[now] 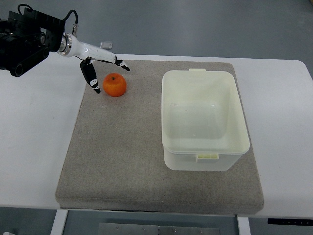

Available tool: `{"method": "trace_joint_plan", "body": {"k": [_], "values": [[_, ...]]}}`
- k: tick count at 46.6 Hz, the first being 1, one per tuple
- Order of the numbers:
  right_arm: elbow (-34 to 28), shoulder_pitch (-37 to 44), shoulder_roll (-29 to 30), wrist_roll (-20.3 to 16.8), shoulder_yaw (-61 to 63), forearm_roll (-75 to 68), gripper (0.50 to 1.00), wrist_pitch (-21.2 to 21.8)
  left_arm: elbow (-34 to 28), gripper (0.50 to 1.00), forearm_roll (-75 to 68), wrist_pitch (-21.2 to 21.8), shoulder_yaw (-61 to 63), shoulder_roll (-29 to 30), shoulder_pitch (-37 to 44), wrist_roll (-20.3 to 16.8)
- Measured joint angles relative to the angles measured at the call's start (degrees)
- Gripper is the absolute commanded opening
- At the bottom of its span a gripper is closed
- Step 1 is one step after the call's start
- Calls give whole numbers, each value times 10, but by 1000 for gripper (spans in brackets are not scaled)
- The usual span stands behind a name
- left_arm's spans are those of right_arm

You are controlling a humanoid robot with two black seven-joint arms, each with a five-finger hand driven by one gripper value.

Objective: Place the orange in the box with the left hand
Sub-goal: 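Swing the left hand down over the orange, fingers open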

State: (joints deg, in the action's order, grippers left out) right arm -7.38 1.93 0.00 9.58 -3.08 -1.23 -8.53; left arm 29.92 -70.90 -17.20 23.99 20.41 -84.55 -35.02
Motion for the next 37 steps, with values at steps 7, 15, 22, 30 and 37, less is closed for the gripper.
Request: {"method": "trace_joint_plan", "body": {"k": [7, 15, 22, 30, 37], "values": [[0, 0, 0, 0, 0, 0, 926, 0, -8, 988, -3, 41, 1, -4, 7, 0], [0, 0, 0, 0, 0, 0, 926, 0, -9, 988, -4, 42, 2, -7, 20, 0], [0, 0, 0, 0, 0, 0, 926, 0, -9, 988, -6, 42, 2, -12, 26, 0], [0, 0, 0, 0, 0, 0, 926, 0, -9, 990, -7, 42, 3, -16, 34, 0], [0, 0, 0, 0, 0, 0, 926, 0, -12, 990, -7, 42, 4, -21, 45, 0]]}}
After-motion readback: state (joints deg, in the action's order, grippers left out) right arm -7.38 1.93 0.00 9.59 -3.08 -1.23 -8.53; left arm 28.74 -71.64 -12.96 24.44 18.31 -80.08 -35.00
